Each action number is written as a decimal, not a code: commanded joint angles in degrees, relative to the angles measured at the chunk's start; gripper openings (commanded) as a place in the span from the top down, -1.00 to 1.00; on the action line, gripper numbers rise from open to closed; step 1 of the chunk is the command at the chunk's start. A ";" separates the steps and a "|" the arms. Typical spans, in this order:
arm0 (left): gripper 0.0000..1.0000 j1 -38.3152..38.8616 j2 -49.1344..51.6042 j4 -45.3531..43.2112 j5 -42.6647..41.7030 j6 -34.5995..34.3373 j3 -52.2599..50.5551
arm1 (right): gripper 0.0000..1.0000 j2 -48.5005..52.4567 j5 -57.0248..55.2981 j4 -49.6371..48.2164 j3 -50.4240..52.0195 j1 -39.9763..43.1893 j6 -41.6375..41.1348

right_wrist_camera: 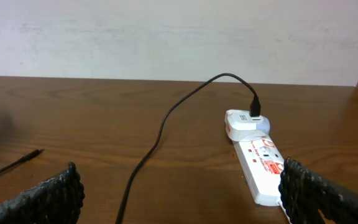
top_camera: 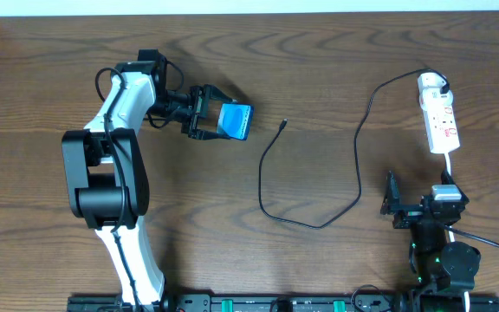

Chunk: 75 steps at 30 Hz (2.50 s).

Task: Plug charger to phone and switch on socket
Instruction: 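Lift the phone with the left gripper and tilt it upright, then move the right gripper up and left toward the held phone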

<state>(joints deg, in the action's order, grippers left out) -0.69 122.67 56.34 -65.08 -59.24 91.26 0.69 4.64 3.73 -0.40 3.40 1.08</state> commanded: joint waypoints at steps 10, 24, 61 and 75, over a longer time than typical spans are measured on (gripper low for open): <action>-0.14 -0.20 -2.58 0.20 -5.05 -2.58 1.81 | -0.99 -0.35 0.00 0.24 0.09 -0.44 -0.39; -0.14 -0.20 -2.58 0.13 -8.44 -3.30 1.81 | -0.99 -0.35 0.00 0.24 0.09 -0.44 -0.39; -0.14 -0.20 -2.58 0.15 -8.41 -6.01 1.81 | -0.99 22.71 3.26 -0.26 -16.35 0.76 -5.25; -0.15 -0.20 -2.56 0.15 -8.41 -6.36 1.81 | -0.99 58.71 21.03 14.25 -48.54 7.34 -4.98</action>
<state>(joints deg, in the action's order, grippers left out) -0.69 122.67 56.36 -70.61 -64.71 91.29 54.26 19.73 14.83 -41.71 9.89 -3.84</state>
